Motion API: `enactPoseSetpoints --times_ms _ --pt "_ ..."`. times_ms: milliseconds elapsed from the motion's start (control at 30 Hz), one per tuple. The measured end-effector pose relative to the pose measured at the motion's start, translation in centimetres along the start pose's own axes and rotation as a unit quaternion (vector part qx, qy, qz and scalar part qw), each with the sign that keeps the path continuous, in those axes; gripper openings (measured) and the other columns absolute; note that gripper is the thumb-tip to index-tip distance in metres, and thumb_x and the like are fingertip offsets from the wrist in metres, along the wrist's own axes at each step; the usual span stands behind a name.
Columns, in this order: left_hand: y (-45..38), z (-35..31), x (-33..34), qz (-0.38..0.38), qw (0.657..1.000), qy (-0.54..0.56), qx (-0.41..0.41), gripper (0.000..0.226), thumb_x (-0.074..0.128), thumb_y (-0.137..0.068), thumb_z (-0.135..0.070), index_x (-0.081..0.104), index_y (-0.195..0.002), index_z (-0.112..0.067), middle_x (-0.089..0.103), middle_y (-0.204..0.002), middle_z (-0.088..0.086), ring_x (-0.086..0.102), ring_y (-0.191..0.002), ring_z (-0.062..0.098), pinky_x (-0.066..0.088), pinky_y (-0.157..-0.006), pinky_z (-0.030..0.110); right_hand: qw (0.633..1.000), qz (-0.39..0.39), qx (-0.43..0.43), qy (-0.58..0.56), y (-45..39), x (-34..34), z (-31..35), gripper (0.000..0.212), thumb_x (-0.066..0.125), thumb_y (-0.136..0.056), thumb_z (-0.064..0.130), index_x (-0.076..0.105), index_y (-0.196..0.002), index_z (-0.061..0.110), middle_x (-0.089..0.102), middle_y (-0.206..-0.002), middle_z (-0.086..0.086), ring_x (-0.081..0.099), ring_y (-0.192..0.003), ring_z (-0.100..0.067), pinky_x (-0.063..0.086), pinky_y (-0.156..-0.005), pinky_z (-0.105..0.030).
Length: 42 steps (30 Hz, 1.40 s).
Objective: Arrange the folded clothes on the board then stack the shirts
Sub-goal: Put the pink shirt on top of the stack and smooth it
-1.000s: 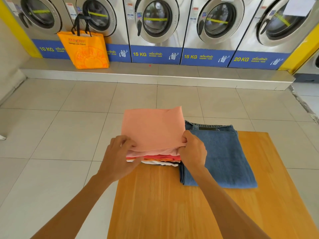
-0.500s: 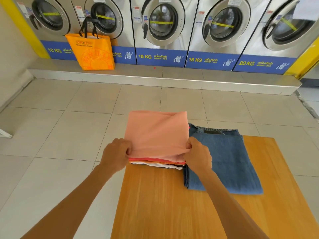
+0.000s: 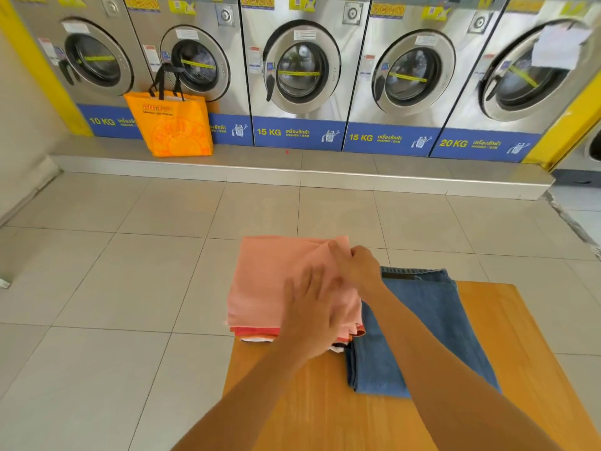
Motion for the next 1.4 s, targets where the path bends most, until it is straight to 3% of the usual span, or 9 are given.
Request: enactPoseSetpoints --times_ms 233,400,533,733,833,933,1033,1233,1400 --pt "0.1 0.6 1.1 0.051 0.999 -0.002 0.006 0.062 -0.007 -0.097 -0.053 0.003 -0.156 -0.038 -0.01 -0.165 0.0 -0.015 -0.152 0.025 -0.007 -0.12 0.055 0.999 -0.028 0.037 -0.009 -3.4 -0.4 -2.1 0.043 0.042 -0.101 0.03 0.046 -0.063 0.01 0.045 -0.062 -0.004 0.04 -0.057 -0.019 0.03 -0.053 -0.031" --pt "-7.1 5.5 -3.6 -0.048 0.993 0.049 -0.097 0.046 0.031 -0.104 -0.02 0.035 -0.149 -0.016 0.032 -0.158 0.003 0.018 -0.15 0.023 0.011 -0.121 0.045 0.999 -0.03 0.029 -0.033 -3.3 0.3 -2.1 0.042 0.041 -0.101 0.029 0.036 -0.062 0.014 0.033 -0.057 -0.001 0.031 -0.056 -0.018 0.025 -0.054 -0.03" --pt "-10.6 10.6 -3.3 0.026 0.992 -0.034 -0.122 0.038 0.035 -0.099 -0.043 0.056 -0.122 -0.021 0.056 -0.128 -0.001 0.035 -0.135 0.024 0.017 -0.114 0.05 0.998 -0.035 0.02 -0.038 -3.6 0.1 -2.7 0.042 0.041 -0.102 0.035 0.038 -0.066 0.014 0.033 -0.056 0.0 0.032 -0.058 -0.018 0.027 -0.055 -0.03" --pt "-10.1 14.6 -4.0 -0.059 0.988 -0.035 -0.139 0.023 0.036 -0.103 -0.034 0.057 -0.101 -0.024 0.062 -0.1 -0.002 0.054 -0.11 0.027 0.018 -0.116 0.051 0.997 -0.055 0.045 -0.011 -3.7 0.1 -3.2 0.05 0.04 -0.104 0.036 0.043 -0.06 0.012 0.044 -0.054 -0.001 0.042 -0.051 -0.018 0.033 -0.049 -0.028" --pt "-9.1 15.3 -5.0 -0.119 0.979 0.006 -0.168 0.019 0.042 -0.098 -0.012 0.054 -0.097 -0.027 0.061 -0.113 -0.001 0.048 -0.122 0.028 0.014 -0.118 0.054 0.993 -0.109 0.023 0.038 -2.9 -0.2 -2.1 0.039 0.041 -0.103 0.041 0.055 -0.082 0.012 0.062 -0.077 -0.004 0.059 -0.072 -0.025 0.049 -0.063 -0.035" --pt "-6.4 12.3 -4.2 -0.143 0.988 -0.001 -0.061 0.025 0.041 -0.103 -0.02 0.059 -0.12 -0.025 0.047 -0.148 0.0 0.03 -0.146 0.026 0.007 -0.121 0.052 0.961 -0.181 -0.164 0.131 -0.3 0.5 0.4 0.026 0.045 -0.102 0.032 0.057 -0.123 0.022 0.059 -0.132 -0.002 0.055 -0.119 -0.025 0.046 -0.095 -0.046" --pt "-3.1 10.5 -1.1 -0.046 0.998 -0.034 0.037 0.048 0.018 -0.105 -0.045 0.038 -0.147 -0.035 0.023 -0.163 -0.004 0.011 -0.153 0.02 0.008 -0.122 0.051 0.902 -0.012 -0.349 0.252 2.7 4.4 1.1 0.04 0.039 -0.105 0.034 0.05 -0.142 0.029 0.039 -0.157 0.005 0.027 -0.149 -0.017 0.019 -0.12 -0.045" --pt "-4.6 18.1 -1.2 0.038 0.979 0.026 -0.197 0.053 0.012 -0.103 -0.048 0.015 -0.155 -0.038 0.011 -0.166 0.004 0.004 -0.153 0.025 0.004 -0.12 0.058 0.914 0.061 -0.149 0.372 -1.2 3.5 -1.2 0.058 0.015 -0.104 0.051 0.024 -0.156 0.029 0.013 -0.168 0.0 0.002 -0.155 -0.023 0.001 -0.121 -0.059" --pt "-4.5 18.9 -5.2 -0.188 0.942 0.131 -0.247 0.044 0.024 -0.095 -0.036 0.062 -0.086 -0.014 0.065 -0.088 0.006 0.058 -0.094 0.034 0.049 -0.07 0.04 0.878 0.035 -0.291 0.379 2.1 5.8 1.5 0.056 0.013 -0.1 0.047 0.026 -0.154 0.036 0.005 -0.169 0.003 -0.003 -0.156 -0.022 0.002 -0.121 -0.057"
Point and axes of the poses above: each hand's wrist, its own y-axis away from the middle knuckle, its own x-axis out of the palm, z = x × y, the point moved 4 cm from there along -y, towards the middle knuckle
